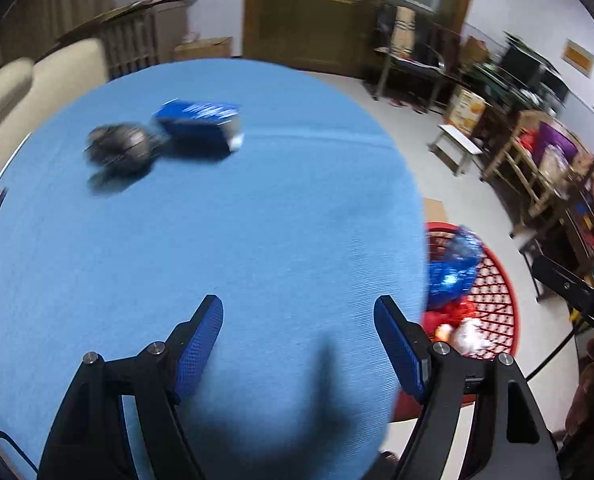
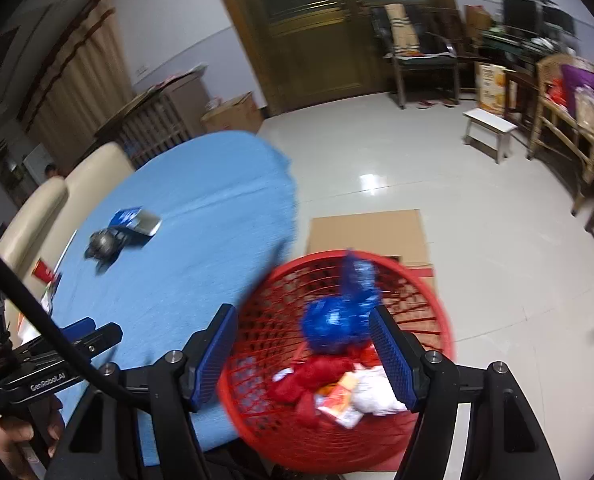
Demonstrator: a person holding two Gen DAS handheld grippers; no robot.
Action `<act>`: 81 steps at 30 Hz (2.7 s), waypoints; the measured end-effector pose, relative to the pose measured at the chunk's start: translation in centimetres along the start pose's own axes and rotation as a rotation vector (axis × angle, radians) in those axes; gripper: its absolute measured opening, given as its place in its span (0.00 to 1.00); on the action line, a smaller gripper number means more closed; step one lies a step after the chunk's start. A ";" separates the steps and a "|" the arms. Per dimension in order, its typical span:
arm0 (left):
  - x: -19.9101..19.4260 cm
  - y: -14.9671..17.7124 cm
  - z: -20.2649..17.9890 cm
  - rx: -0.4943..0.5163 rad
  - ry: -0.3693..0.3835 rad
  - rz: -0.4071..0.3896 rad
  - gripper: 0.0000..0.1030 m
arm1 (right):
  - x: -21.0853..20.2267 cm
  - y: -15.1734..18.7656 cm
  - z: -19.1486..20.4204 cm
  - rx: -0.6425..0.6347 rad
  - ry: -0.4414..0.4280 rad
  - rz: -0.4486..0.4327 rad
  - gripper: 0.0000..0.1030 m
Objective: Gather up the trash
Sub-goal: 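Move both tools from the wastebasket back over the table toward the black bag and toothpaste box, then grasp the black bag with the left tool while the right tool grasps the blue toothpaste box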
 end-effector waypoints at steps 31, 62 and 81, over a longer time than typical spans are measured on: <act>0.9 2.9 17.5 -0.288 -0.061 0.027 0.76 | 15.4 -10.3 29.3 -0.746 -0.010 0.099 0.70; 9.9 -16.9 18.9 -0.407 -0.138 0.094 0.76 | 16.0 -9.0 20.9 -0.493 -0.112 0.188 0.48; 2.9 -1.3 13.8 -0.194 -0.230 0.055 0.38 | 11.7 -1.3 20.7 -0.392 -0.182 0.181 0.48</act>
Point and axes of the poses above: each gripper's, at about its wrist camera, not at the fingertips, and x roughly the way its jaws point, z to its left, y to its underside, the point moved 10 cm from there along x, roughly the way its jaws point, and after that the axes turned 9 degrees about z, right-handed, at the moved point
